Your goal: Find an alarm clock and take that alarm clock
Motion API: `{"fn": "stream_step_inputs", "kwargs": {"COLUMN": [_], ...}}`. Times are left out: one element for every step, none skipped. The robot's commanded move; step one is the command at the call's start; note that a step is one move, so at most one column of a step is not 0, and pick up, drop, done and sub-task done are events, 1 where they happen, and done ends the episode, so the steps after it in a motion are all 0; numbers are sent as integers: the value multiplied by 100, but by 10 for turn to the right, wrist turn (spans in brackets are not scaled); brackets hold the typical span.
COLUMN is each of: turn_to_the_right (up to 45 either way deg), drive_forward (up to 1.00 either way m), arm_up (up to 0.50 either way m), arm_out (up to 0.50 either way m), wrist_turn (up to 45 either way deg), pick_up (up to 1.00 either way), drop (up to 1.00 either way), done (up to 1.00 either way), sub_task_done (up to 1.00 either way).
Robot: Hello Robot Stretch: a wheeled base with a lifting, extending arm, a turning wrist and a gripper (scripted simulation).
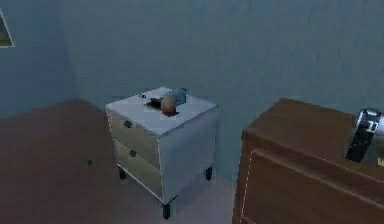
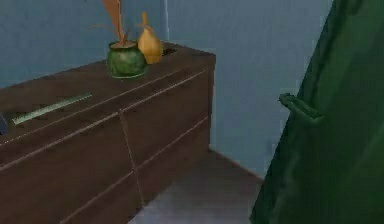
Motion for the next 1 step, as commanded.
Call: {"fn": "stream_step_inputs", "kwargs": {"turn_to_the_right": [450], "drive_forward": [0], "arm_up": [0], "arm_out": [0], "wrist_turn": [0], "pick_up": [0], "drop": [0], "done": [0], "sub_task_done": [0]}}
